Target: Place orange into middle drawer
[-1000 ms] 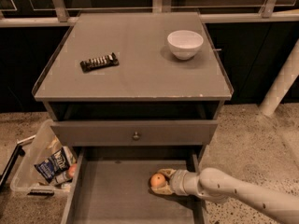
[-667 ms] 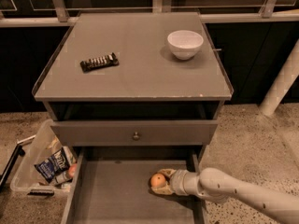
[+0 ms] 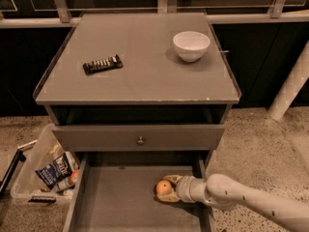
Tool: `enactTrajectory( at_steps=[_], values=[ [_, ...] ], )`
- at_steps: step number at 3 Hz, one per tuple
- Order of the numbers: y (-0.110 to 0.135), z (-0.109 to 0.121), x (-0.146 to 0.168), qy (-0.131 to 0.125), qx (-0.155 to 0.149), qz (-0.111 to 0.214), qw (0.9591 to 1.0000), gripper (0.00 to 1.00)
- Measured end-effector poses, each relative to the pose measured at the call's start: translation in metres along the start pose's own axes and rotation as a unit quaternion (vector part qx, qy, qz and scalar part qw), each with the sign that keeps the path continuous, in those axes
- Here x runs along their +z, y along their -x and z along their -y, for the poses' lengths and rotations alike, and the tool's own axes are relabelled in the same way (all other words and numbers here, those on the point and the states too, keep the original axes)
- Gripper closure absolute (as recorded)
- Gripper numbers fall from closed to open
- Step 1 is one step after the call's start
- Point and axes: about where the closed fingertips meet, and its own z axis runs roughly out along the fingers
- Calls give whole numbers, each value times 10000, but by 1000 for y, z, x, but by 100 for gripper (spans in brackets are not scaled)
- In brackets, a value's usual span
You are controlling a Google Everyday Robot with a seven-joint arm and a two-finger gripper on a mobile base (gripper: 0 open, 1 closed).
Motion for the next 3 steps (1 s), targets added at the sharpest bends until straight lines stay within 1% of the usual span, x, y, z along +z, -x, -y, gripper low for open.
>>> enactTrajectory(
  at_steps=[1,2,3],
  values=[
    [0,0,0,0,0,0,10000,12],
    [0,0,0,0,0,0,10000,0],
    [0,0,0,1,0,0,10000,0]
  ],
)
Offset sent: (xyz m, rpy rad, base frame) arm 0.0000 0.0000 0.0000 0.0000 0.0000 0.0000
